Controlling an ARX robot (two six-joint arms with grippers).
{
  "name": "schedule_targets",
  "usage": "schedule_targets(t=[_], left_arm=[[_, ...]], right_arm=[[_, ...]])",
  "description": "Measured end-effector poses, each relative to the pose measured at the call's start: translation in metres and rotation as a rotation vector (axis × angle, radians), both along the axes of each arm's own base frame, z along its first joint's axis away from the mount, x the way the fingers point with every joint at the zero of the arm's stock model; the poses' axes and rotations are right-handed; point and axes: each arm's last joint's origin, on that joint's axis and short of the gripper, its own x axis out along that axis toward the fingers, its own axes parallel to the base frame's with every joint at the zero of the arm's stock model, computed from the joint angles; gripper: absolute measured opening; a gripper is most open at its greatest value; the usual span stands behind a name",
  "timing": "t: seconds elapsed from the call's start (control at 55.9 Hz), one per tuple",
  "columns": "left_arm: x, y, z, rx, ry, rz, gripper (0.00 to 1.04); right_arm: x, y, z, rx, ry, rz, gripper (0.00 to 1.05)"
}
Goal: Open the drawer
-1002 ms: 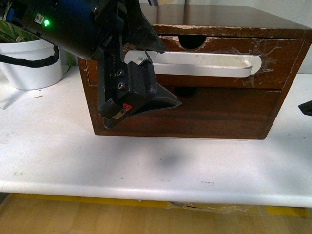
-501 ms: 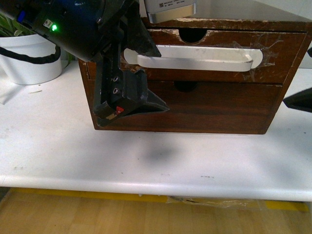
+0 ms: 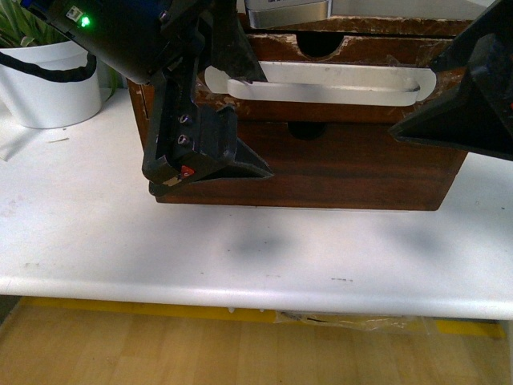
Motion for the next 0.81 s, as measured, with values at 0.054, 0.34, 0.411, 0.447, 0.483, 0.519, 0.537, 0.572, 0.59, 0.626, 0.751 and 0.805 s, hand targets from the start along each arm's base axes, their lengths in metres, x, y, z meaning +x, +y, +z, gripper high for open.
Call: schedule_targets(t=[0.054,0.34,0.411,0.447,0.483,0.519,0.537,0.572,0.59,0.626,0.751,0.805], left_arm=[[0.000,-0.001,0.000,0.006,0.000,-0.002,0.99],[0.000,-0.001,0.002,0.015,0.003,-0.007,0.99],[0.000,-0.001,0.001,0.016,0.003,-0.008,0.99],[0.000,-0.001,0.001,0.016,0.003,-0.009,0.99],[0.000,-0.001,0.001,0.015,0.003,-0.009,0.99],[0.000,-0.001,0.001,0.016,0.003,-0.010,0.99],[0.000,-0.001,0.001,0.016,0.005,-0.010,0.99],[-0.001,-0.001,0.001,0.024,0.012,-0.016,0.99],[-0.001,-0.001,0.002,0.028,0.015,-0.019,0.99],[-0.001,0.000,0.002,0.034,0.019,-0.024,0.99],[-0.003,0.000,0.003,0.046,0.033,-0.039,0.99],[-0.004,0.001,0.003,0.056,0.041,-0.047,0.99]], right_arm=[[0.003,0.003,-0.002,-0.001,0.005,0.008,0.96],[0.019,0.018,-0.011,-0.013,0.024,0.054,0.96],[0.022,0.020,-0.013,-0.020,0.027,0.061,0.96],[0.023,0.021,-0.013,-0.022,0.028,0.063,0.96],[0.024,0.021,-0.015,-0.026,0.033,0.065,0.96],[0.024,0.022,-0.016,-0.028,0.038,0.068,0.96],[0.025,0.022,-0.017,-0.030,0.041,0.070,0.96],[0.025,0.023,-0.018,-0.035,0.045,0.081,0.96],[0.025,0.023,-0.018,-0.036,0.048,0.085,0.96],[0.024,0.024,-0.018,-0.038,0.056,0.100,0.96],[0.021,0.026,-0.018,-0.050,0.082,0.144,0.96],[0.020,0.027,-0.018,-0.049,0.090,0.158,0.96]])
